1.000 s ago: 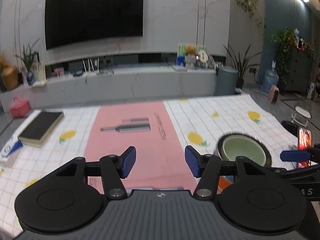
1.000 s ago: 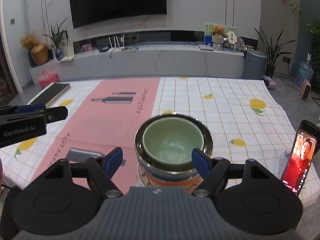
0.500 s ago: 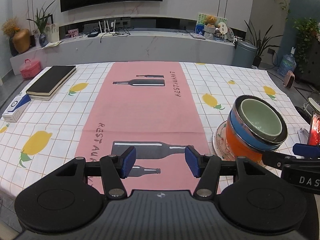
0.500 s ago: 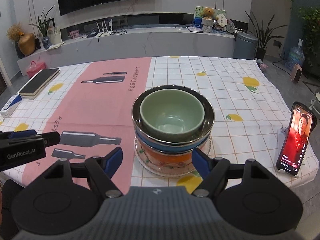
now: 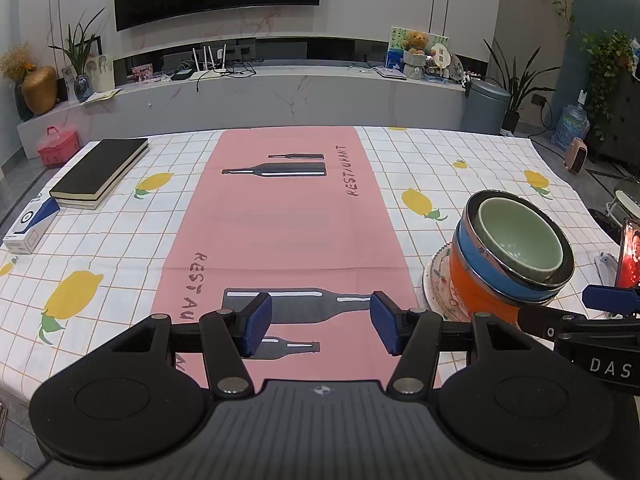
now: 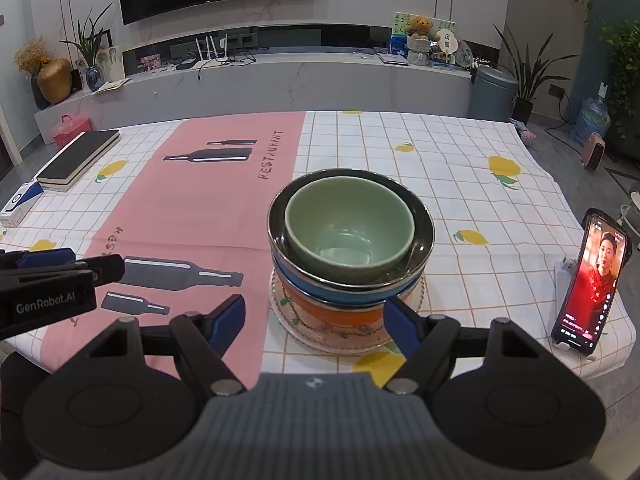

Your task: Organize plates and bowls

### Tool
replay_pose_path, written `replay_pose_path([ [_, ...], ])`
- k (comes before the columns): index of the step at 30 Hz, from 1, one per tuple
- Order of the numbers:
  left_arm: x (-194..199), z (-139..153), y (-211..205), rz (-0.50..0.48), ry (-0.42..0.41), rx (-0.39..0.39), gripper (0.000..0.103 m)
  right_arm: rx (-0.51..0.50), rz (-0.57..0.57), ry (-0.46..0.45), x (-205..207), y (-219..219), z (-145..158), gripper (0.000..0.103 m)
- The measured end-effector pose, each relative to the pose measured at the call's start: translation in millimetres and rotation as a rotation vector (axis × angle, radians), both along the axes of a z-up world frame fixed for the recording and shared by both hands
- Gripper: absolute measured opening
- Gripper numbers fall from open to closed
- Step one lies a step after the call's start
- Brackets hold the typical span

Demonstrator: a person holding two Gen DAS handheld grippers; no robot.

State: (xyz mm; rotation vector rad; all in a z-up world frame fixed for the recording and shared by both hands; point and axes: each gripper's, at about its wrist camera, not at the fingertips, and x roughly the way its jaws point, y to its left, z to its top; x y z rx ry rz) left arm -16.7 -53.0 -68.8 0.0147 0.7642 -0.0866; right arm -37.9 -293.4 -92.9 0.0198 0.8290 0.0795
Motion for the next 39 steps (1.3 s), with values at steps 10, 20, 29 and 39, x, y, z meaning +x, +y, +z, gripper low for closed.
replay_pose_path([
  [10, -0.5, 1.7, -0.1, 0.004, -0.008, 0.011, 0.065, 0.001, -0.004, -0.005, 0.3, -1.1, 0.4, 0.075],
  [20, -1.5, 4.1, -1.0, -0.002, -0.014, 0.016, 0.065, 0.003, -0.006, -0.007, 0.0, -2.1, -0.1, 0.075],
  [29, -2.6, 5.9, -1.9, -0.009, -0.027, 0.027, 0.065, 0.000, -0.003, -0.013, -0.7, -1.4, 0.2, 0.075],
  [39, -2.5, 7.1, -0.7, -0.003, -0.026, 0.020, 0.065, 0.000, -0.003, -0.013, -0.9, -1.1, 0.5, 0.075],
])
